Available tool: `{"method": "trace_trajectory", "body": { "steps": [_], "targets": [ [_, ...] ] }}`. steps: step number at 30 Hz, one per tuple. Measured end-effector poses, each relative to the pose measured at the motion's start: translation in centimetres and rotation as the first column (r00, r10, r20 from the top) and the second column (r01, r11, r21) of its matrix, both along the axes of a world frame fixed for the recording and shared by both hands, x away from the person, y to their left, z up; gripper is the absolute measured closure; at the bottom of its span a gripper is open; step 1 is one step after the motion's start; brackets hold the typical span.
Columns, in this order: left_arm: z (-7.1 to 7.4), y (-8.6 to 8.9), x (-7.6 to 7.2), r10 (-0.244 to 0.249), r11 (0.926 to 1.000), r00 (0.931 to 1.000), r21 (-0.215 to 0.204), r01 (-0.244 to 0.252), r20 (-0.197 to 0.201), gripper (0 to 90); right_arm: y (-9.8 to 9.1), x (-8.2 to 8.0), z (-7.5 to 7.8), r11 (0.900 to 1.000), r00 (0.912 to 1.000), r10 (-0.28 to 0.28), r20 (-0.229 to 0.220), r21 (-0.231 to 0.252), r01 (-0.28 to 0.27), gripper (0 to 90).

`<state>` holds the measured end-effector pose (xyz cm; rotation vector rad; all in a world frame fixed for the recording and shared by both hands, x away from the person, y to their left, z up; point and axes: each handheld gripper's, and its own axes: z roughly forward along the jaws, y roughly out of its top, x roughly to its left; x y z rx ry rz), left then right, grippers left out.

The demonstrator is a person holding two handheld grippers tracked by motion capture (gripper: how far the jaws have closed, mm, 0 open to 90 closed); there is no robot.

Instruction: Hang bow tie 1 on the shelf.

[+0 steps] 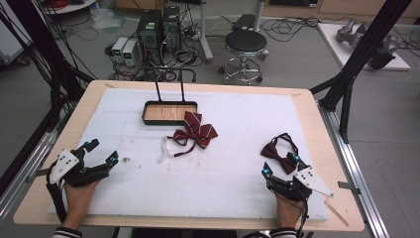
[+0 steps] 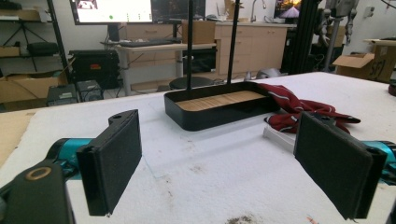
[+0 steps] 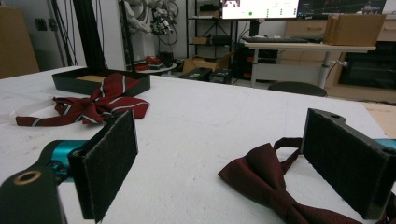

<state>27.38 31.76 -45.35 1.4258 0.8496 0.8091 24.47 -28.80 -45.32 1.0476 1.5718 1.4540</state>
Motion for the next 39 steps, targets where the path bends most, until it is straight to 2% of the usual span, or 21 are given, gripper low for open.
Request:
{"method": "trace_trajectory", "body": {
  "steps": [3,6,13,17,20,24,28,32,36,39],
  "targets": [
    [0.0,0.0,0.0,0.001,1.0000,1.0000,-0.001,-0.001,0.000,15.7,0.0,0.0,0.0,1.0000,1.0000,-0.002,-0.006,0.001,0.002,10.0],
    [0.0,0.2,0.0,-0.006,0.9998,1.0000,-0.019,0.006,0.005,15.6,0.1,0.0,0.0,1.0000,1.0000,-0.002,-0.006,-0.001,0.002,10.0],
    [0.0,0.4,0.2,-0.010,0.9993,0.9998,-0.037,0.009,-0.019,15.4,0.1,0.1,0.0,0.9999,1.0000,0.002,-0.004,-0.011,-0.002,10.0],
    [0.4,0.4,0.6,-0.014,0.9998,0.9996,-0.014,0.014,-0.023,15.3,0.1,0.0,0.0,0.9999,1.0000,0.003,-0.004,-0.011,-0.003,10.0],
    [1.0,0.2,0.8,-0.021,0.9997,0.9995,-0.011,0.021,-0.023,15.4,0.0,0.0,0.0,1.0000,1.0000,0.003,-0.001,-0.005,-0.003,10.0],
    [2.1,-0.2,1.3,-0.049,0.9984,0.9982,0.028,0.050,-0.034,15.4,0.1,0.0,0.0,1.0000,1.0000,0.003,-0.005,-0.008,-0.003,10.0],
    [3.3,-0.9,2.0,-0.090,0.9932,0.9951,0.071,0.093,-0.041,15.3,0.0,0.1,0.0,1.0000,1.0000,0.003,-0.009,-0.003,-0.003,10.0],
    [4.6,-1.9,2.7,-0.127,0.9847,0.9901,0.112,0.133,-0.060,15.2,0.1,0.1,0.0,1.0000,1.0000,0.003,-0.008,-0.003,-0.003,10.0],
    [5.6,-2.8,3.4,-0.161,0.9720,0.9841,0.161,0.171,-0.075,15.2,0.1,0.0,0.0,1.0000,0.9999,0.003,-0.010,-0.001,-0.003,10.0],
    [6.3,-3.4,4.0,-0.180,0.9642,0.9799,0.182,0.193,-0.087,15.2,0.0,0.1,0.0,1.0000,1.0000,0.004,-0.008,-0.003,-0.004,10.0]
  ]
}}
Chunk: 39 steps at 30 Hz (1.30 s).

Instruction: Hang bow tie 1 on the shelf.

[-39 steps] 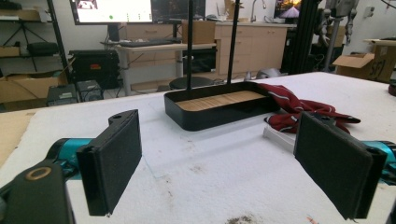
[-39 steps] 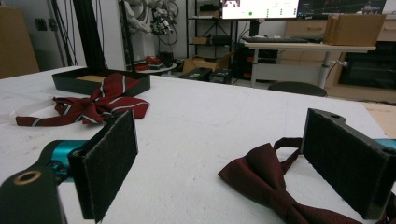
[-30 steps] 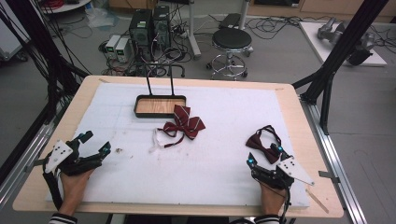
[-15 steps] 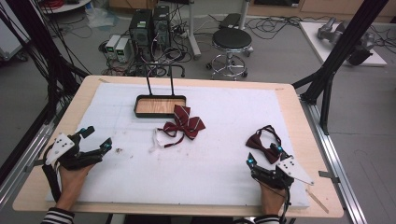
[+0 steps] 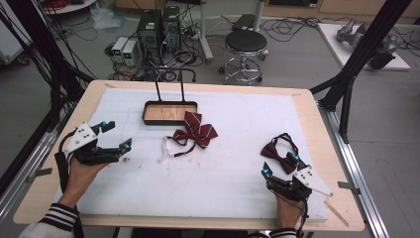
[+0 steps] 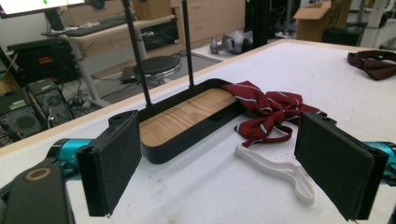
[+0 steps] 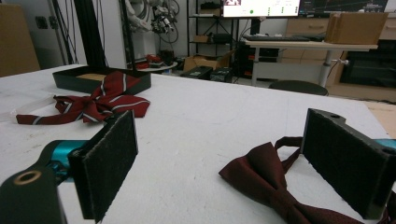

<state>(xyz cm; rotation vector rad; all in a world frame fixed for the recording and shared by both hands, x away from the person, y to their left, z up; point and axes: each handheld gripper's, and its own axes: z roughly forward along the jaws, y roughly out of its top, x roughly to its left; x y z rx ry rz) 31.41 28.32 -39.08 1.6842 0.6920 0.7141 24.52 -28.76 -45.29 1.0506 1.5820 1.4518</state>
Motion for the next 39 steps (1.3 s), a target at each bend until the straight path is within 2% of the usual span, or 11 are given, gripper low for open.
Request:
{"method": "trace_trajectory", "body": {
  "steps": [4,9,14,19,22,25,31,34,38,39],
  "targets": [
    [0.8,-0.7,0.9,-0.033,0.9992,0.9991,0.022,0.033,-0.029,15.2,0.0,0.0,0.0,1.0000,1.0000,-0.002,-0.002,0.001,0.002,10.0],
    [1.4,-1.5,2.2,-0.079,0.9950,0.9945,0.056,0.083,-0.069,15.2,0.0,0.0,0.0,1.0000,1.0000,-0.001,-0.004,0.004,0.001,10.0],
    [1.5,-2.4,3.3,-0.148,0.9871,0.9836,0.047,0.153,-0.104,15.3,-0.1,0.0,0.0,1.0000,1.0000,-0.001,-0.003,0.006,0.001,10.0],
    [2.2,-3.8,4.6,-0.179,0.9794,0.9746,0.070,0.189,-0.135,15.2,-0.1,0.0,0.0,1.0000,1.0000,0.000,-0.004,0.009,0.000,10.0],
    [2.5,-5.0,5.3,-0.205,0.9723,0.9664,0.081,0.220,-0.155,15.3,-0.1,0.0,0.0,0.9999,1.0000,-0.001,-0.002,0.012,0.001,10.0],
    [2.6,-6.2,6.1,-0.238,0.9600,0.9547,0.106,0.259,-0.179,15.4,-0.2,0.0,0.0,0.9998,1.0000,0.001,-0.007,0.018,-0.001,10.0],
    [2.7,-9.2,7.5,-0.298,0.9320,0.9248,0.138,0.335,-0.237,15.5,-0.3,0.1,0.0,0.9997,1.0000,0.002,-0.003,0.025,-0.002,10.0],
    [2.6,-10.7,8.2,-0.324,0.9123,0.9101,0.170,0.373,-0.259,15.5,-0.3,0.0,0.0,0.9997,1.0000,0.000,-0.005,0.024,0.000,10.0],
    [2.9,-12.5,9.1,-0.350,0.8789,0.8930,0.231,0.417,-0.283,15.5,-0.3,0.1,0.0,0.9997,1.0000,0.000,-0.003,0.023,0.000,10.0],
    [2.9,-12.9,9.2,-0.352,0.8774,0.8914,0.231,0.420,-0.286,15.5,-0.3,0.1,0.0,0.9997,1.0000,0.000,-0.004,0.024,0.000,10.0]
  ]
}}
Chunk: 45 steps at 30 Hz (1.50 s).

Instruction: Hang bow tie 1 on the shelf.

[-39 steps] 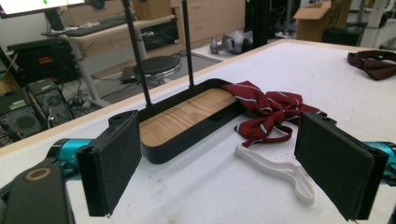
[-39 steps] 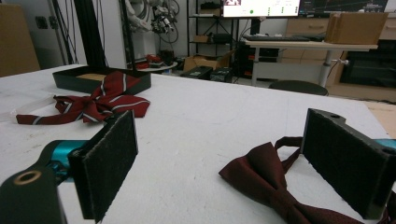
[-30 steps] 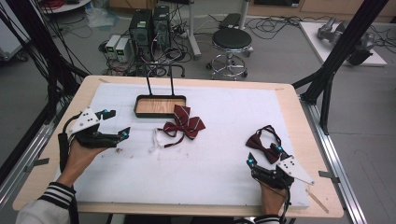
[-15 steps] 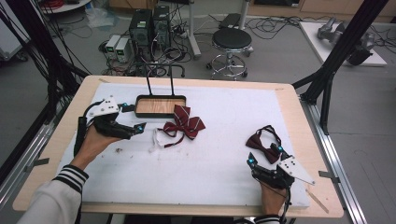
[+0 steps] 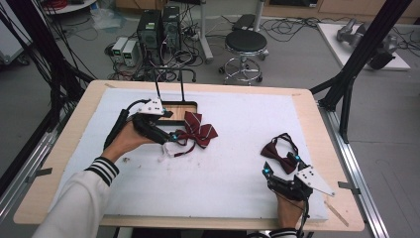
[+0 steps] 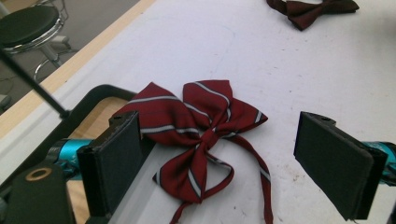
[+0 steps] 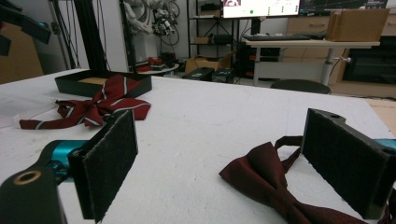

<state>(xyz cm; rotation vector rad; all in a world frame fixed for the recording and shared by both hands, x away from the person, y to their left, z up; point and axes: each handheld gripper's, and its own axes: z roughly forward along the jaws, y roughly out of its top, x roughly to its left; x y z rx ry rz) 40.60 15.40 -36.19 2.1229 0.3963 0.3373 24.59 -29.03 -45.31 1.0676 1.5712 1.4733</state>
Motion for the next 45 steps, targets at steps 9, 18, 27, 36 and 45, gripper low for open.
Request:
{"method": "trace_trajectory", "body": {
  "steps": [9,18,27,36,45],
  "targets": [
    [-0.9,-2.2,1.3,-0.036,0.9957,0.9991,0.085,0.038,-0.024,15.6,0.0,-0.1,0.0,1.0000,0.9999,-0.004,0.009,-0.001,0.004,9.9],
    [-1.5,-3.3,3.0,-0.038,0.9851,0.9974,0.165,0.048,-0.061,15.6,-0.1,-0.1,0.0,0.9999,0.9999,-0.008,0.009,0.007,0.008,10.0],
    [-1.1,-5.6,4.1,-0.066,0.9568,0.9946,0.278,0.086,-0.080,19.1,-0.1,-0.1,0.0,0.9998,1.0000,-0.008,0.004,0.018,0.008,10.0],
    [-1.7,-7.3,4.6,-0.086,0.9221,0.9916,0.369,0.116,-0.097,19.6,-0.2,-0.1,-0.1,0.9994,1.0000,-0.007,0.005,0.035,0.007,10.0],
    [-2.8,-7.7,5.1,-0.086,0.8922,0.9878,0.431,0.134,-0.130,25.2,-0.4,-0.2,-0.1,0.9989,0.9998,-0.008,0.019,0.045,0.007,10.0]
  ]
}}
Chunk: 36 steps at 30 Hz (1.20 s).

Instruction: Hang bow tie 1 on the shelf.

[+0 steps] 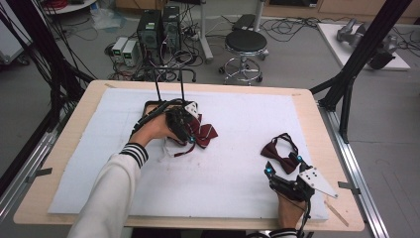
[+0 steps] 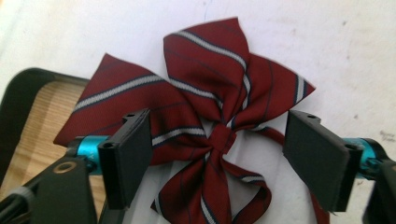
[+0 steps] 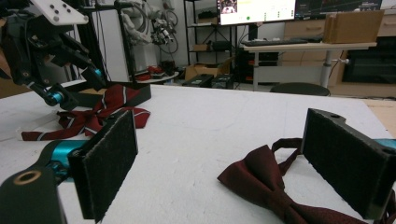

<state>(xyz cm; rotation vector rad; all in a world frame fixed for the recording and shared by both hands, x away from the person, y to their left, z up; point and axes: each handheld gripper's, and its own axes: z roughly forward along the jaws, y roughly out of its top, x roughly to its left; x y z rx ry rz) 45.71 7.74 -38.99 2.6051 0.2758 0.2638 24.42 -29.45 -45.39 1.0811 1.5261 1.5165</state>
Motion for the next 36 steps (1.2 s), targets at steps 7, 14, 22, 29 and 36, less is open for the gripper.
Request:
{"method": "trace_trajectory", "body": {
  "steps": [7,14,22,29,36],
  "targets": [
    [-0.7,-0.4,0.0,-0.004,0.9983,1.0000,0.058,0.004,0.001,28.4,0.0,-0.1,0.0,1.0000,1.0000,0.000,0.003,0.007,0.000,10.0],
    [-1.2,-0.6,0.2,-0.009,0.9961,0.9999,0.088,0.009,-0.007,37.2,-0.1,-0.1,0.0,0.9999,1.0000,-0.001,0.009,0.012,0.001,9.9],
    [-1.2,-0.8,0.1,-0.044,0.9923,0.9990,0.116,0.043,0.005,44.3,-0.2,-0.2,0.0,0.9996,1.0000,0.000,0.003,0.029,0.000,10.0],
    [-1.6,-1.1,0.1,-0.063,0.9864,0.9979,0.152,0.061,0.011,46.5,-0.2,-0.1,-0.1,0.9995,0.9999,0.000,0.010,0.032,-0.001,10.0],
    [-2.0,-1.5,0.1,-0.067,0.9818,0.9977,0.179,0.063,0.016,52.9,-0.3,-0.1,-0.1,0.9990,1.0000,0.003,0.008,0.044,-0.004,9.9]
  ]
}}
